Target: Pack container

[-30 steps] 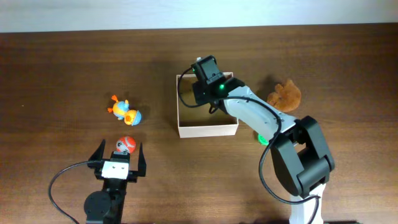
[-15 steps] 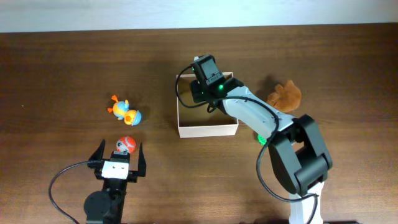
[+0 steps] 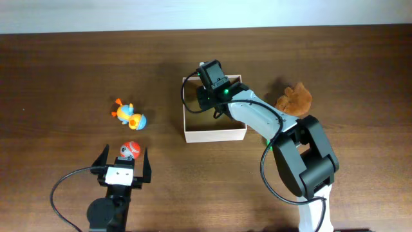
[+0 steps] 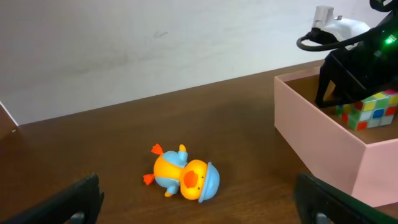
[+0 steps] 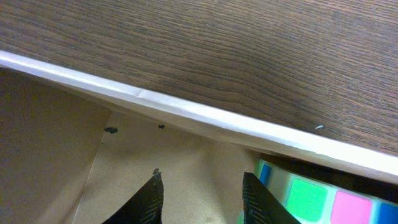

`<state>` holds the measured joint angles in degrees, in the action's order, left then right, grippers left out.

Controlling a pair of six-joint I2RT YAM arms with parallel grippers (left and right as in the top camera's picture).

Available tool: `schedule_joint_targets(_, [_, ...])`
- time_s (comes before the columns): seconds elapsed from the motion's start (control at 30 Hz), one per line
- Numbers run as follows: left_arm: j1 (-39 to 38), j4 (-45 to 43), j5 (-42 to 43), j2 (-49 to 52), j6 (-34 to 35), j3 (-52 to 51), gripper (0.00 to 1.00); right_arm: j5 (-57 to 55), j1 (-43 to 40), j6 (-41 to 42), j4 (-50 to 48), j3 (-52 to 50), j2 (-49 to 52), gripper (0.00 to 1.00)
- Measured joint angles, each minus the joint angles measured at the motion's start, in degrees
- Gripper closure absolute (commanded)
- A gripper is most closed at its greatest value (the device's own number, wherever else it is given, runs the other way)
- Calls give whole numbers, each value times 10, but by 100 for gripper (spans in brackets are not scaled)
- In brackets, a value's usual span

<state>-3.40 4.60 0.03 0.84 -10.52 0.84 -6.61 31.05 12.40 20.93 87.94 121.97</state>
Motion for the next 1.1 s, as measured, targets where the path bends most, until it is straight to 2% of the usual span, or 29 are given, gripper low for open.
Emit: schedule_joint_targets(1.1, [0,0,0,0,0,0,1,-4,-26,-9,25,0,2,64])
